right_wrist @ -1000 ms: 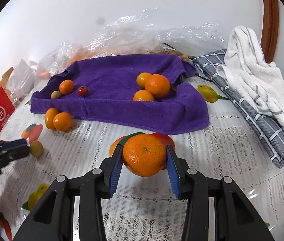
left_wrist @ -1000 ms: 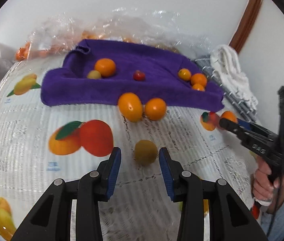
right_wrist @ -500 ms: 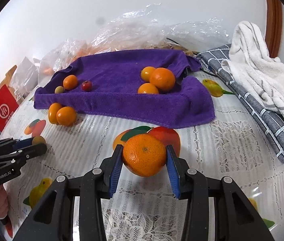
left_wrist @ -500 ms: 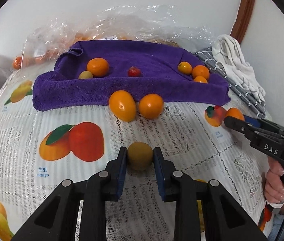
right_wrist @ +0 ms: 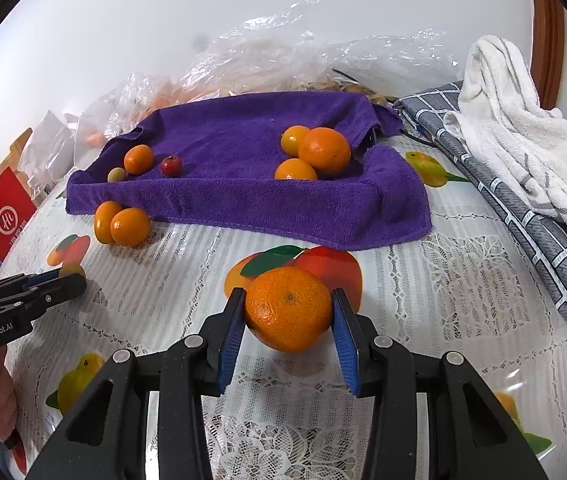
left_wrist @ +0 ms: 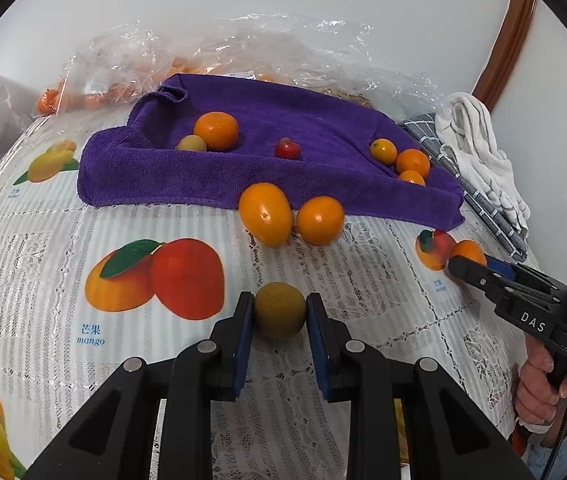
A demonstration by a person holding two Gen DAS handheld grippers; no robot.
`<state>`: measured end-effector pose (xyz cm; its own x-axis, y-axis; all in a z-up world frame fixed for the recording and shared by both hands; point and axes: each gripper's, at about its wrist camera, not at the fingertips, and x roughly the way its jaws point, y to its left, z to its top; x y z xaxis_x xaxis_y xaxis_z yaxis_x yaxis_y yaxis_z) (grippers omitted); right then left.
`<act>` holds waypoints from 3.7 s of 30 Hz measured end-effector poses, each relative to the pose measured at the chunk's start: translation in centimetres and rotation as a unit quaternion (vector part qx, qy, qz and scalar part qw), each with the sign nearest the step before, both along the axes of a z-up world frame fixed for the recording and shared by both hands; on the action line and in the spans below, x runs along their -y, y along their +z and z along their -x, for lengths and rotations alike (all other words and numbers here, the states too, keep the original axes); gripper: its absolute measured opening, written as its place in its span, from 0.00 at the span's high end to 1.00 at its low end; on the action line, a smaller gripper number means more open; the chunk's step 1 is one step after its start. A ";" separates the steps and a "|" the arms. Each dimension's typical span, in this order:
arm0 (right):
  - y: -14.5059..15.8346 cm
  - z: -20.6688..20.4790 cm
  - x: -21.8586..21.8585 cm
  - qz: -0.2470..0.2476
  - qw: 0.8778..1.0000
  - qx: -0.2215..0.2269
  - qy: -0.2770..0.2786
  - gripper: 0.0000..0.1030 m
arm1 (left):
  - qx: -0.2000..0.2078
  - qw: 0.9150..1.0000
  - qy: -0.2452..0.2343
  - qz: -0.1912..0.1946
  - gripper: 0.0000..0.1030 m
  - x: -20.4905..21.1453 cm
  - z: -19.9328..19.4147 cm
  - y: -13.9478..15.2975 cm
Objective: Organize fruits
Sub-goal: 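Lift both held fruits and carry them over the purple towel, then lower both fruits onto the towel and open both tools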
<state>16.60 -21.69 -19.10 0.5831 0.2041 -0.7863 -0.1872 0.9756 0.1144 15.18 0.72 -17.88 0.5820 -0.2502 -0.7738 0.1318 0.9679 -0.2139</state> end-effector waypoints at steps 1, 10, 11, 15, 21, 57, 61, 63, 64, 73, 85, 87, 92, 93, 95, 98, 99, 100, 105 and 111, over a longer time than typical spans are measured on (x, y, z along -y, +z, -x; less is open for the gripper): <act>0.0 0.0 0.0 0.000 1.000 0.000 -0.001 0.59 | 0.000 1.000 0.002 -0.006 0.75 0.1 -0.1 0.0; 0.1 0.1 0.0 -0.005 1.000 0.003 0.004 0.59 | -0.003 1.000 0.001 0.002 0.76 -0.2 -0.5 -0.1; 0.1 0.1 0.0 -0.005 1.000 0.003 0.005 0.59 | -0.003 1.000 0.001 0.000 0.76 -0.2 -0.5 -0.1; 0.1 0.1 0.1 -0.007 1.000 0.003 0.003 0.59 | 0.009 1.000 -0.013 0.003 0.76 0.1 0.0 0.2; 0.2 0.3 0.3 -0.015 1.000 0.007 -0.001 0.59 | 0.055 0.998 -0.009 0.013 0.76 -0.1 0.7 1.5; 9.3 -4.8 -3.3 -0.027 0.998 0.056 0.010 0.59 | 0.131 0.989 0.070 0.016 0.76 -5.3 -4.5 12.8; 10.6 -6.9 -4.3 -0.031 0.997 0.069 0.013 0.59 | 0.119 0.990 0.077 0.025 0.76 -5.9 -7.1 13.0; 10.9 -7.6 -4.6 -0.031 0.997 0.074 0.014 0.59 | 0.116 0.990 0.078 0.025 0.76 -5.8 -8.0 13.0; 10.9 -8.1 -4.8 -0.031 0.996 0.076 0.016 0.59 | 0.114 0.990 0.078 0.026 0.76 -5.8 -8.7 12.8; 9.9 -11.2 -4.1 -0.048 0.996 0.073 0.005 0.59 | 0.076 0.994 0.076 0.015 0.76 -7.3 -12.8 10.4; 2.6 -12.3 -7.4 -0.006 0.999 0.006 0.044 0.59 | 0.040 0.999 0.016 -0.014 0.76 -2.3 -14.5 6.1; 2.0 -12.3 -7.4 -0.003 0.999 0.000 0.045 0.59 | 0.033 0.999 0.005 -0.020 0.76 -1.6 -14.6 5.7; 0.9 -12.4 -7.0 0.008 0.999 -0.010 0.033 0.59 | 0.000 0.999 -0.016 -0.028 0.76 -0.6 -14.8 4.0; 0.8 -12.4 -6.9 0.008 0.999 -0.011 0.031 0.59 | -0.005 0.999 -0.018 -0.031 0.76 -0.5 -14.9 3.7; 0.6 -12.5 -6.6 0.009 0.999 -0.015 0.027 0.59 | -0.011 0.999 -0.020 -0.034 0.76 -0.4 -15.0 3.3; 0.2 -12.7 -6.5 0.011 0.999 -0.019 0.025 0.59 | -0.014 0.999 -0.024 -0.035 0.76 -0.2 -15.0 3.1; 0.2 -12.6 -6.5 0.011 0.999 -0.016 0.026 0.59 | -0.014 0.999 -0.024 -0.037 0.76 -0.2 -15.0 3.1; 0.2 -12.6 -6.5 0.012 0.999 -0.015 0.025 0.59 | -0.015 0.999 -0.025 -0.039 0.76 -0.1 -15.0 3.1; 0.6 -12.3 -6.2 0.002 1.000 -0.011 0.018 0.47 | -0.017 0.999 -0.027 -0.040 0.76 0.0 -14.9 3.0; 2.1 -11.4 -5.4 0.003 1.000 -0.001 0.005 0.41 | -0.025 0.998 -0.026 -0.043 0.75 0.4 -14.9 3.0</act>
<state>28.00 -16.29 -16.96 0.5792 0.2055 -0.7889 -0.1965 0.9744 0.1096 30.08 0.28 -14.84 0.5298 -0.2114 -0.8213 0.1739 0.9749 -0.1387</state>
